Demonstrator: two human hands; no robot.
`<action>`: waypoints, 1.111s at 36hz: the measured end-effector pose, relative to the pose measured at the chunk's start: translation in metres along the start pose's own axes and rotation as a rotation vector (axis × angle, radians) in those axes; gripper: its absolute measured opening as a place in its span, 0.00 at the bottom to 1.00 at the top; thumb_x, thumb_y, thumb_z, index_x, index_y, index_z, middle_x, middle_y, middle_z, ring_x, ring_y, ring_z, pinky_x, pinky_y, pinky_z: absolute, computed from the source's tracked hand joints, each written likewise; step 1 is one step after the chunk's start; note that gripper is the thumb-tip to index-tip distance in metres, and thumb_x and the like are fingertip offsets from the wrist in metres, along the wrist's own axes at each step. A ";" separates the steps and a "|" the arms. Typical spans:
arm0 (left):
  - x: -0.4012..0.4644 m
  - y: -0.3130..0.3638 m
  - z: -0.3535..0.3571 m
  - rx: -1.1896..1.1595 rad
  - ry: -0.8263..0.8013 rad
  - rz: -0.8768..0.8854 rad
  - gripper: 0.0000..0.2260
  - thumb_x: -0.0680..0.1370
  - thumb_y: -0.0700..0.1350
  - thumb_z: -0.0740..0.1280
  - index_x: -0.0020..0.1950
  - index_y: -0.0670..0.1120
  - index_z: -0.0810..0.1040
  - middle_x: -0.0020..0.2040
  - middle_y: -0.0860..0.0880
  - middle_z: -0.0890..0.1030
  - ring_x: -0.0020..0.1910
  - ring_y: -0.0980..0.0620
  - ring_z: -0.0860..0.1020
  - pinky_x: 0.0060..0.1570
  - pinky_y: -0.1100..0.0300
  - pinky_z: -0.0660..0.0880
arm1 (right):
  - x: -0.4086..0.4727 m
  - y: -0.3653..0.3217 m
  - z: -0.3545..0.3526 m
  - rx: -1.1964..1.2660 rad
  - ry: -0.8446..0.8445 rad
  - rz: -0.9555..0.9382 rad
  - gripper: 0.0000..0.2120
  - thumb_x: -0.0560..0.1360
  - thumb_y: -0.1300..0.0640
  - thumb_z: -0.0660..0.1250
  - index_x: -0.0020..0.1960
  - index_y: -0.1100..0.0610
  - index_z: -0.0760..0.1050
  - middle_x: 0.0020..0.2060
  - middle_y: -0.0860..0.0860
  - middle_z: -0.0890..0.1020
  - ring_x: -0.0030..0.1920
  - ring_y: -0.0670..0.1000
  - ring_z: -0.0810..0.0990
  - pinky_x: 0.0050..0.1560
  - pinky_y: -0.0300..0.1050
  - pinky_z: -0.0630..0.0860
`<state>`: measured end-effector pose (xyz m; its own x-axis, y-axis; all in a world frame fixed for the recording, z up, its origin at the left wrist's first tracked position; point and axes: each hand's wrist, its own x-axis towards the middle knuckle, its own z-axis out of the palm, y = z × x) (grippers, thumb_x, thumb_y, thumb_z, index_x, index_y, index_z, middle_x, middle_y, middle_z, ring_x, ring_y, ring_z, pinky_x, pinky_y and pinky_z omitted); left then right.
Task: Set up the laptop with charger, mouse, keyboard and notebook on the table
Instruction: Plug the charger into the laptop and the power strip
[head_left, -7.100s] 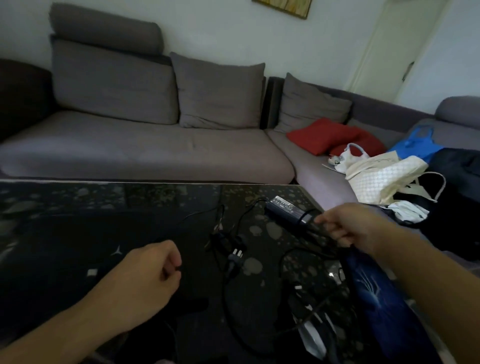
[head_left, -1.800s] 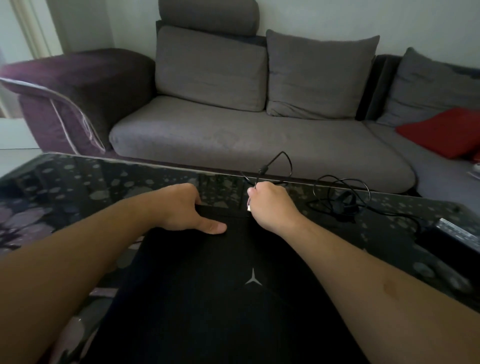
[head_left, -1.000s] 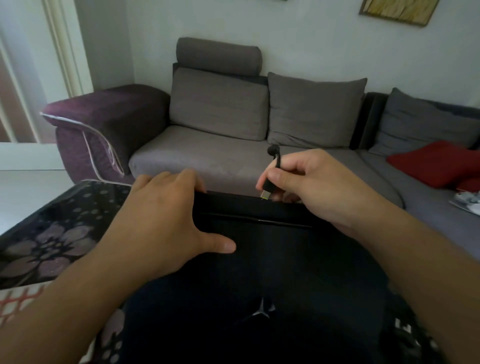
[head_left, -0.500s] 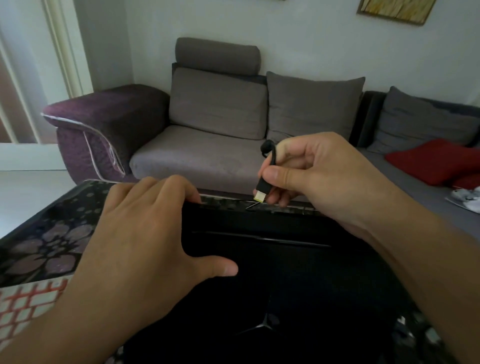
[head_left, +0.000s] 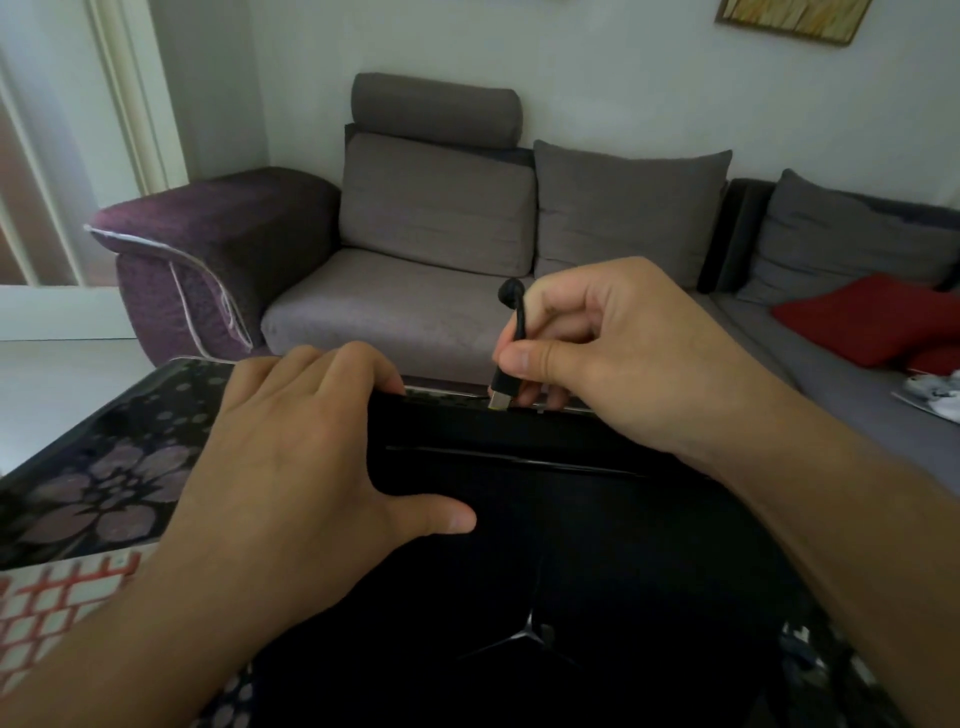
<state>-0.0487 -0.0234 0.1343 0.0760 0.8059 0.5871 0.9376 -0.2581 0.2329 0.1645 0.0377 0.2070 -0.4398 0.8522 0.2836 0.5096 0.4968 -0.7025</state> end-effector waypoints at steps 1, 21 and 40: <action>0.000 0.000 0.001 0.002 0.000 -0.001 0.36 0.55 0.78 0.70 0.51 0.56 0.72 0.44 0.62 0.70 0.45 0.59 0.66 0.54 0.56 0.64 | 0.000 0.001 0.000 -0.008 -0.004 -0.002 0.03 0.77 0.59 0.75 0.45 0.55 0.85 0.36 0.50 0.88 0.38 0.46 0.88 0.44 0.42 0.85; 0.003 0.001 0.000 0.007 -0.036 -0.041 0.35 0.54 0.78 0.71 0.52 0.59 0.69 0.44 0.63 0.69 0.43 0.64 0.57 0.53 0.55 0.64 | 0.008 -0.006 0.006 -0.168 -0.069 0.002 0.05 0.76 0.54 0.77 0.41 0.51 0.85 0.39 0.48 0.87 0.41 0.45 0.86 0.49 0.41 0.83; 0.064 -0.036 0.060 -0.012 -0.428 -0.146 0.35 0.59 0.77 0.72 0.59 0.62 0.69 0.55 0.58 0.76 0.56 0.54 0.71 0.59 0.54 0.73 | 0.066 0.095 0.014 -0.214 -0.337 0.186 0.24 0.87 0.41 0.54 0.80 0.28 0.54 0.83 0.40 0.59 0.81 0.46 0.59 0.82 0.51 0.54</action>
<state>-0.0573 0.0691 0.1166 0.0791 0.9815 0.1746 0.9451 -0.1295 0.3001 0.1740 0.1388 0.1494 -0.5248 0.8466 -0.0882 0.7286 0.3932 -0.5608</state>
